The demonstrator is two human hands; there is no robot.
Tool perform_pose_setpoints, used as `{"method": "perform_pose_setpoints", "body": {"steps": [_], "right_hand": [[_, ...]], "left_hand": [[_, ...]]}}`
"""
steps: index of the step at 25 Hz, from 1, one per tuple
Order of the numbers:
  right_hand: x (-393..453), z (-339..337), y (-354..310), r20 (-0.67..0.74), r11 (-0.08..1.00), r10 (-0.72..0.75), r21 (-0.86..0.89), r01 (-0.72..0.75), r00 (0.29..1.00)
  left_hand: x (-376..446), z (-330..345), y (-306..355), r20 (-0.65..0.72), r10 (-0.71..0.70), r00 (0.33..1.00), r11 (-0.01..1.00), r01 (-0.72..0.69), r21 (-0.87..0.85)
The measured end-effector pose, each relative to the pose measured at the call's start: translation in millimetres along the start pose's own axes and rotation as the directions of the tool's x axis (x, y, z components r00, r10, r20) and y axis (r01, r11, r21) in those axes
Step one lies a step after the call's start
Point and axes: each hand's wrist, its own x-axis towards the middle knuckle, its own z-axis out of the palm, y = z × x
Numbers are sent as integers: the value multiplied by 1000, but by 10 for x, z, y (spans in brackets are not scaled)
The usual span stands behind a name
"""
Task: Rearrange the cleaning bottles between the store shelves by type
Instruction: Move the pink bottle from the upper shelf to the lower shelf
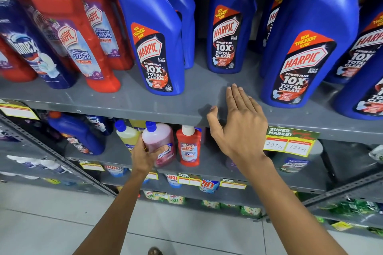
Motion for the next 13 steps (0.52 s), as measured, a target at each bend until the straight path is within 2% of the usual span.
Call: {"method": "perform_pose_setpoints", "body": {"steps": [6,13], "right_hand": [[-2,-11,-6,23,1000,-7,-1,7,1000],[-14,-26,15,41,1000,-14,7,14,999]], "left_hand": [[11,14,-38,42,-6,999,998,9,-69],[20,20,-41,40,8,999,999,-6,-51]]}}
